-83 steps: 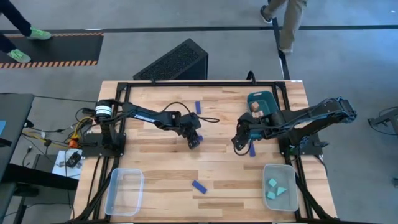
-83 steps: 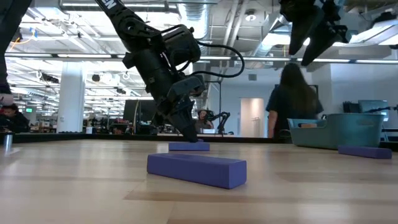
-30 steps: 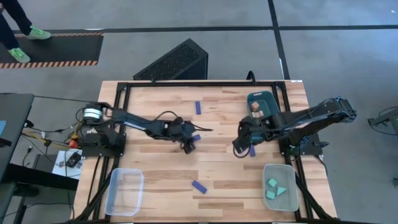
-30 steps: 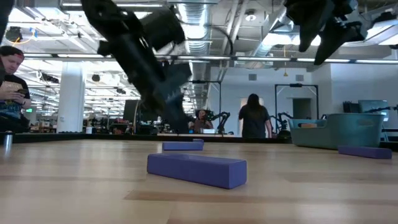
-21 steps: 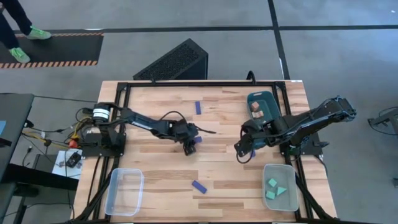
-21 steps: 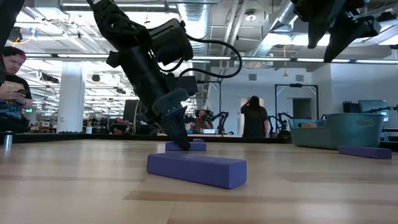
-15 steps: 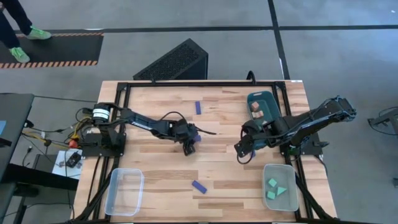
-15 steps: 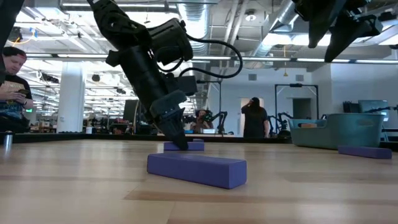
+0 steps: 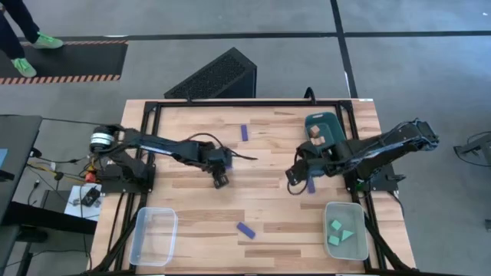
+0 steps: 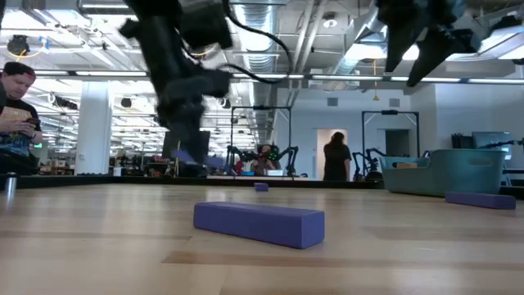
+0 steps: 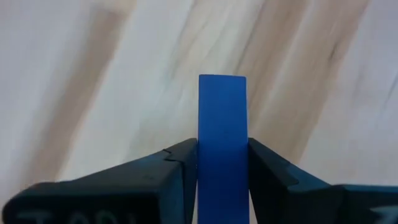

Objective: Sort & place blocks by color
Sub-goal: Put the center blue block into the transparent bin

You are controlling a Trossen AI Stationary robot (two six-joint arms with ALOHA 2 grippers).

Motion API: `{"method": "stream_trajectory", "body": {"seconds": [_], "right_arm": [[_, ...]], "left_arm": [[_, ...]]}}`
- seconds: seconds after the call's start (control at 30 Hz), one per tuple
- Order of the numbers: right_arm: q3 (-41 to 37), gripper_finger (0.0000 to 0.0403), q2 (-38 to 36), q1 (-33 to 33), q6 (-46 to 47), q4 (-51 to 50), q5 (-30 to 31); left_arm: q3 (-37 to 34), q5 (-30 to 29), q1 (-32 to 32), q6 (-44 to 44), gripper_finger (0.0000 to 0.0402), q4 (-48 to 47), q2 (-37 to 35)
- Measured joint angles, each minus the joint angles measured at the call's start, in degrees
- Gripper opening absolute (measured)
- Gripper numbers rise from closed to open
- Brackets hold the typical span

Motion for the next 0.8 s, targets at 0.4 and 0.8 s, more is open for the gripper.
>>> {"method": "stream_trajectory", "body": {"seconds": [0.4, 0.8], "right_arm": [[-10.77, 0.0256, -0.03, -7.52, -5.33, 8.54, -4.13], [-13.51, 0.0256, -0.10, -3.99, -1.84, 12.53, -3.25]], "left_arm": [[-1.44, 5.71, -10.95, -8.59, 0.0081, -22.56, -22.59], [-1.44, 21.71, -43.47, -26.56, 0.0090, -30.64, -29.34]]}}
